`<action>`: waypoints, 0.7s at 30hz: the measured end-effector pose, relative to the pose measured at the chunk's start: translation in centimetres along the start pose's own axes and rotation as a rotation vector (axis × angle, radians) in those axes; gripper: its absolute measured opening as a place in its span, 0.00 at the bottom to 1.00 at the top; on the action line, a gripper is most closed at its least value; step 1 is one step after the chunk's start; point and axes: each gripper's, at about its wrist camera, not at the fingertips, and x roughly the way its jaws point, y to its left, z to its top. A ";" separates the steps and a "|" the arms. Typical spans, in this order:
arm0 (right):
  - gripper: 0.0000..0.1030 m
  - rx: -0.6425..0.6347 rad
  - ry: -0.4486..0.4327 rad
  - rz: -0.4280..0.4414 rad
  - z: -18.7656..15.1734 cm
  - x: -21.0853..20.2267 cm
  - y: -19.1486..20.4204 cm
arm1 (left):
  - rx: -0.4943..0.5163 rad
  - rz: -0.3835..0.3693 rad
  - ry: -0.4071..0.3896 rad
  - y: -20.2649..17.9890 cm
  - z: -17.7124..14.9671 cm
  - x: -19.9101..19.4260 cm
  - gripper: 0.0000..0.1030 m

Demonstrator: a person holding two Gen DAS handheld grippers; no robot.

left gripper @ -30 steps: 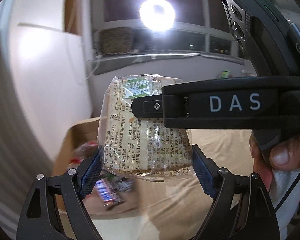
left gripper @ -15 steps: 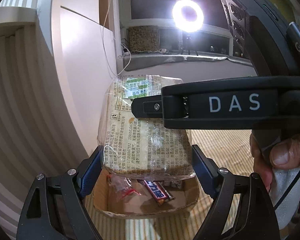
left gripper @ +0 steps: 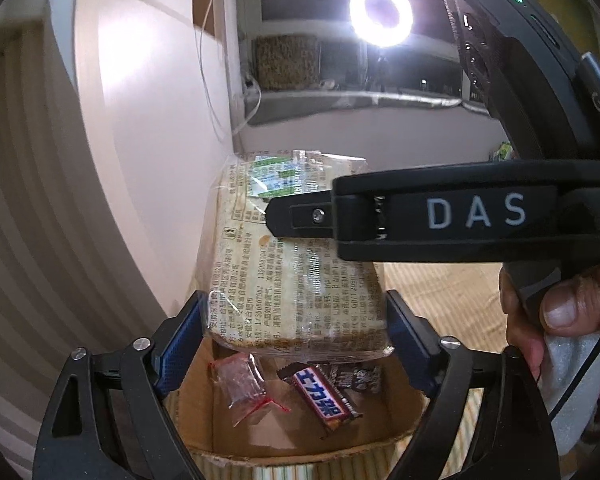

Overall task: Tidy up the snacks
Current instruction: 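Carry the bread loaf over the box and lower it in with the right tool, then open the right tool to release the bread and withdraw both tools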

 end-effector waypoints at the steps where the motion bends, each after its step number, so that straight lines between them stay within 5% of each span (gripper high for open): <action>1: 0.77 0.009 -0.015 -0.005 -0.5 -0.3 -0.5 | 0.003 0.005 0.027 0.3 -0.4 0.7 0.88; 5: 0.93 -0.007 -0.089 -0.100 -2.5 -2.1 -0.8 | -0.024 0.055 0.106 2.0 -3.6 1.5 0.88; 8: 1.00 -0.097 -0.154 -0.201 -4.5 -4.0 1.1 | -0.105 0.038 0.081 3.8 -4.5 -0.2 0.88; 21: 1.00 -0.131 -0.305 -0.383 -10.8 -11.3 2.7 | -0.298 0.154 -0.109 6.4 -4.2 -7.1 0.99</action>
